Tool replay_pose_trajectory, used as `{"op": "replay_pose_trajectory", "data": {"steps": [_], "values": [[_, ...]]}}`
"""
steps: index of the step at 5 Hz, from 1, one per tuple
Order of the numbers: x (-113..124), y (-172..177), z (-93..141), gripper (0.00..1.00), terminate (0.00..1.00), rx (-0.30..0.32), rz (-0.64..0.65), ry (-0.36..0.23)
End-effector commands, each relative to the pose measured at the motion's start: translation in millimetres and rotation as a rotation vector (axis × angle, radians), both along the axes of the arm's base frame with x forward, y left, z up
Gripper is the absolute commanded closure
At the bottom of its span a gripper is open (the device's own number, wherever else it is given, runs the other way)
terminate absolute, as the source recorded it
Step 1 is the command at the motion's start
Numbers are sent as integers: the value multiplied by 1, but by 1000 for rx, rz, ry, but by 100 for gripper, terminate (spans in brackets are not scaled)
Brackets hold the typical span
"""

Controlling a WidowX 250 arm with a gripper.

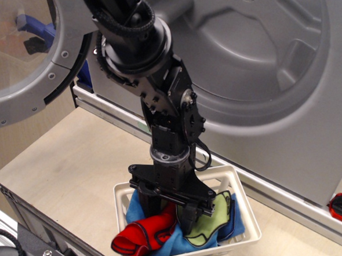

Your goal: Put clothes in laundry machine

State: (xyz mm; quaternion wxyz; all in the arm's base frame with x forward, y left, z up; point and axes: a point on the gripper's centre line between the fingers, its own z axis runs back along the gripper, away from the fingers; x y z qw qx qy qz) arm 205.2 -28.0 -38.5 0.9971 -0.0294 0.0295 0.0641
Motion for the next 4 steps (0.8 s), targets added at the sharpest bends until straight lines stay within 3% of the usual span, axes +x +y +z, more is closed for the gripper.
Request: {"op": "replay_pose_trajectory", "data": {"steps": [1,2,4], "values": [[7,-4,-1,100,0,97,30,-93],[13,-9,11,100,0,149,9,-200],[18,-19,82,100,0,168,25,-384]]}}
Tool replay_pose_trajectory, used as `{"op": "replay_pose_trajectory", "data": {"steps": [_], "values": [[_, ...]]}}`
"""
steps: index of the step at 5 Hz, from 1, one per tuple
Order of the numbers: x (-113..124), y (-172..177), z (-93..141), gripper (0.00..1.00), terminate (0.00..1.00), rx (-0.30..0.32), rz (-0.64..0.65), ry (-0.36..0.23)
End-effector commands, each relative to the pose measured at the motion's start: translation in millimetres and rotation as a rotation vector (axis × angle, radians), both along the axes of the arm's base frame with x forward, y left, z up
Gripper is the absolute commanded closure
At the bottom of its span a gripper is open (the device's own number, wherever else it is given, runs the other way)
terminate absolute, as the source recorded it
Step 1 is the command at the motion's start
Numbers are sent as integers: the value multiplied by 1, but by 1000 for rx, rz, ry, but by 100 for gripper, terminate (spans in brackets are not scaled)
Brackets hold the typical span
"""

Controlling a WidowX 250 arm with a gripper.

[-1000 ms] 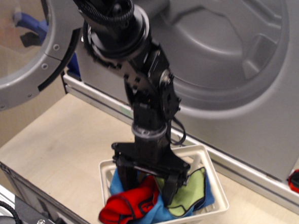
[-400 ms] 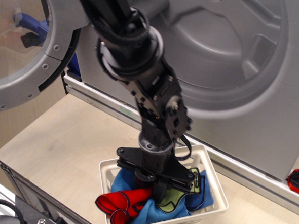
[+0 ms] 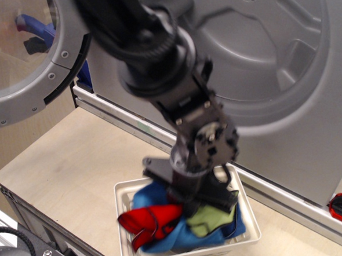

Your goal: Put clothes in laundry machine

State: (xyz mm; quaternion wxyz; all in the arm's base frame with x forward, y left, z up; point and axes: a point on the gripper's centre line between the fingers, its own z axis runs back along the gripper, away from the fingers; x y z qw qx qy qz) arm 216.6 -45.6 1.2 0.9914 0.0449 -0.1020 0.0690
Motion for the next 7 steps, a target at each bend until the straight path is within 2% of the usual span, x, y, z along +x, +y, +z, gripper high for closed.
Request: {"op": "replay_pose_trajectory", "data": {"steps": [1,2,3,4,6,7], "values": [[6,5,77,100,0,30,9,-226],[13,16,105,100,0,36,19,-337],[36,30,128,100,0,7,39,-431],[63,46,135,100,0,-13,66,-493],[119,71,135,100,0,-17,113,-559],[135,74,127,100,0,-7,109,-586]]}}
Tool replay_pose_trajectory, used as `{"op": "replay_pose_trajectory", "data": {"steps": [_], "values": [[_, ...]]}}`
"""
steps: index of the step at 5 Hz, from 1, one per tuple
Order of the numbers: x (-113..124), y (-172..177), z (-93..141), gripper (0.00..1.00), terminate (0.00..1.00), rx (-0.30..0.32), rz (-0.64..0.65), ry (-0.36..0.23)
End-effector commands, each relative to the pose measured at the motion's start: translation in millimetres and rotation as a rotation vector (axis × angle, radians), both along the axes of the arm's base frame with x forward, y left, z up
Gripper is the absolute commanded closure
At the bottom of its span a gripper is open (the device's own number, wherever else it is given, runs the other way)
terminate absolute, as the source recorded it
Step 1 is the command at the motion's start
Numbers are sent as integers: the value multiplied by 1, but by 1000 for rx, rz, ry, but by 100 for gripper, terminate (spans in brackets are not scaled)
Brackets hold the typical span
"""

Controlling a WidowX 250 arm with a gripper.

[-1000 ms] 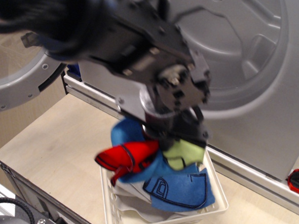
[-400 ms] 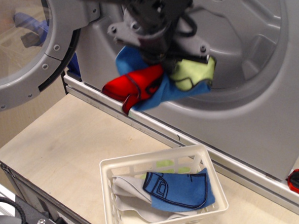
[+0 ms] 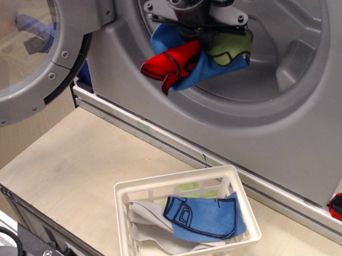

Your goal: Put clothes in laundry machine

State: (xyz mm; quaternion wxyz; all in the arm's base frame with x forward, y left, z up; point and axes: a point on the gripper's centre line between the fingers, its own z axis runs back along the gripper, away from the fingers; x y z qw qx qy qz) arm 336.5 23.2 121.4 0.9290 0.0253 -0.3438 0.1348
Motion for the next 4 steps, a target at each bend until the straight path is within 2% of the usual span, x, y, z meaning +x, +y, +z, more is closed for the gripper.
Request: {"op": "replay_pose_trajectory", "data": {"steps": [1,2,3,4], "values": [[27,1,0,100,0,-2,-8,-100],[41,-1,-7,100,0,-16,-14,-139],[53,1,-16,100,0,-14,-18,-147],[56,2,-20,0,0,4,-1,-116]]}}
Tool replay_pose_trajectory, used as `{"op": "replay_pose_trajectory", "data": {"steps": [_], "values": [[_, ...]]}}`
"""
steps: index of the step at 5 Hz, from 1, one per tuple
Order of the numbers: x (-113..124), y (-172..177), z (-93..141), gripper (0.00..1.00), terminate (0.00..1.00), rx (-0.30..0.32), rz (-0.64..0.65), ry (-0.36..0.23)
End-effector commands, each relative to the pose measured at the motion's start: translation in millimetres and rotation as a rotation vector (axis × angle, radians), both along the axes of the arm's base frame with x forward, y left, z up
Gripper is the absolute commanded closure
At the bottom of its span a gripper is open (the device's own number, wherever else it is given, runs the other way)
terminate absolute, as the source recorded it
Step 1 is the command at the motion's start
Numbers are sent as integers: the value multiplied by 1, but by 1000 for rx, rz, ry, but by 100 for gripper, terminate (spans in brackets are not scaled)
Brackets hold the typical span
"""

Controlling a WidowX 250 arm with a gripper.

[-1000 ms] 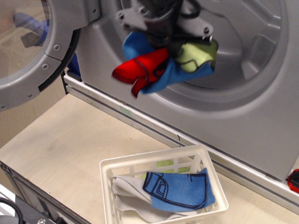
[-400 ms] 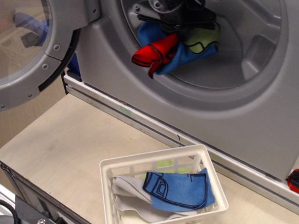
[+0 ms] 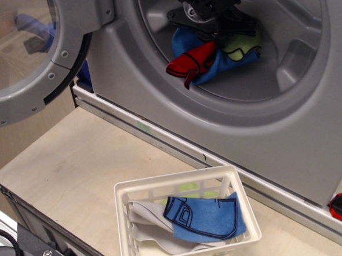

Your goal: Put clothes in laundry machine

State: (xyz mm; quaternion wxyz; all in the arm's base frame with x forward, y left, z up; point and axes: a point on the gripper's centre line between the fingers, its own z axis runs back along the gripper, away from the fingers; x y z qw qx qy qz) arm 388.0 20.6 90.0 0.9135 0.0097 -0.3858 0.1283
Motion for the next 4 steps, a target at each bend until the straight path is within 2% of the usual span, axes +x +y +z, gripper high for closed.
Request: {"op": "replay_pose_trajectory", "data": {"steps": [1,2,3,4], "values": [[-6,1,15,0,0,-46,17,6],[-14,0,21,0,0,-61,9,-17],[-29,-5,29,0,0,-83,-21,-97],[-48,-13,41,0,100,-117,-52,-73]]}}
